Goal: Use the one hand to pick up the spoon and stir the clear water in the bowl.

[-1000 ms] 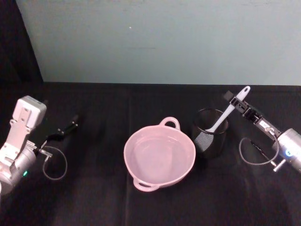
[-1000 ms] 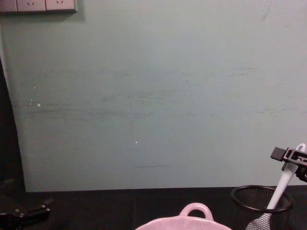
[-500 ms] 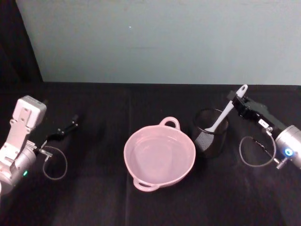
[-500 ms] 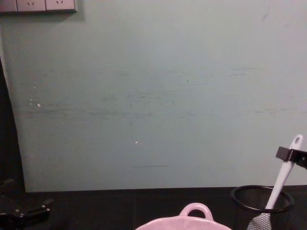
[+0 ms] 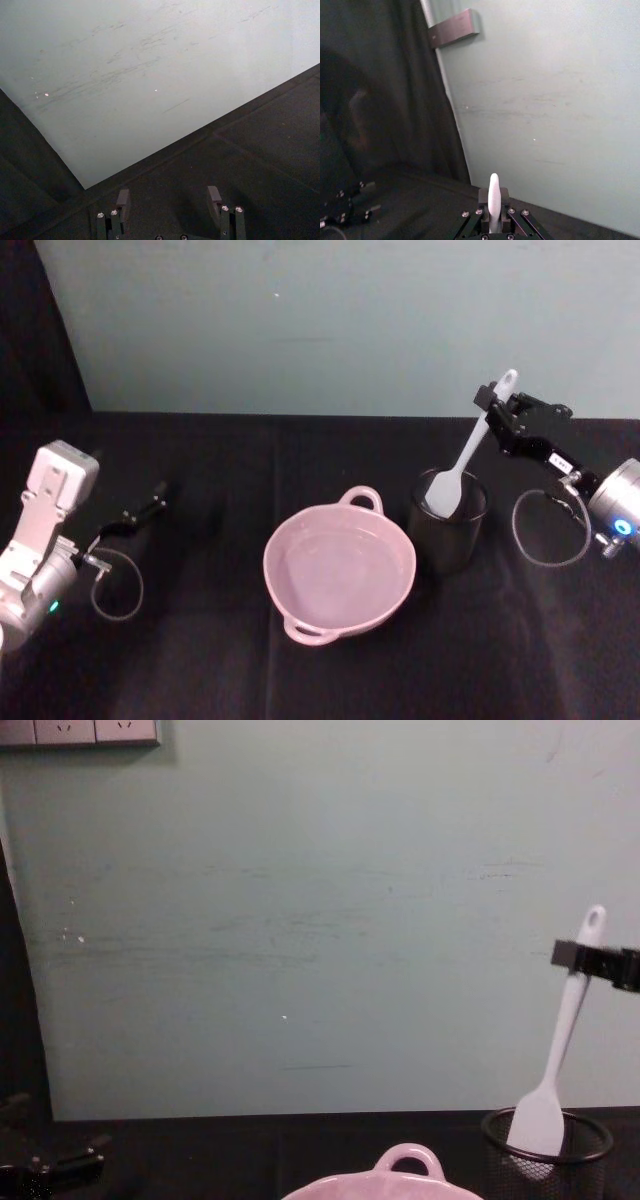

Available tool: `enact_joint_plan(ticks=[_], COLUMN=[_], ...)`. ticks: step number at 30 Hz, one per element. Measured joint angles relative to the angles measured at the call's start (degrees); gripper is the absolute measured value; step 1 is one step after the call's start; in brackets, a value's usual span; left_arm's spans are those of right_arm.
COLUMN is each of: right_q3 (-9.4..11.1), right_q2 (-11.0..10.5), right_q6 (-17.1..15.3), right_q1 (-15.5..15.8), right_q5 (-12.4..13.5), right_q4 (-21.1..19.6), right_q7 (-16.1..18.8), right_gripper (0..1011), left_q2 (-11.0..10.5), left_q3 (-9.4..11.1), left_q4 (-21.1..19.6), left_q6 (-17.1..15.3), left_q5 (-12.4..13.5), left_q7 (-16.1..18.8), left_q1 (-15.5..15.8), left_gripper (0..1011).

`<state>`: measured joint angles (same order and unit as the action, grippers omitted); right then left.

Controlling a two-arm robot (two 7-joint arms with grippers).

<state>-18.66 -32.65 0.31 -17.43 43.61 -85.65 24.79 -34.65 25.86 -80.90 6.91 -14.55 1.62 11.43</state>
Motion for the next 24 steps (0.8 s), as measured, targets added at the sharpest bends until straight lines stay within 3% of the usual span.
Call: enact_joint_plan(ticks=[6,12,24], right_q3=[-0.9,-1.1,-0.9], right_q2=[-2.5,-3.5,-3.6], right_q6=[-3.8,-6.7,-9.0], right_q1=[-1.8,-3.3,-4.1], right_q5=[-4.5,-7.0,-8.7], right_q4=[-4.7,-7.6,-9.3], right_q7=[-0.9,-1.1,-0.9], right_gripper=[116,117,117], left_q2=[0.0,0.0,0.0], left_q3=[0.0,0.0,0.0], left_q4=[0.0,0.0,0.0], left_q6=[0.0,0.0,0.0], left_q5=[0.0,0.0,0.0], left_q7=[0.0,0.0,0.0], left_q1=[0.0,0.0,0.0], left_gripper=[1005,1005,1005])
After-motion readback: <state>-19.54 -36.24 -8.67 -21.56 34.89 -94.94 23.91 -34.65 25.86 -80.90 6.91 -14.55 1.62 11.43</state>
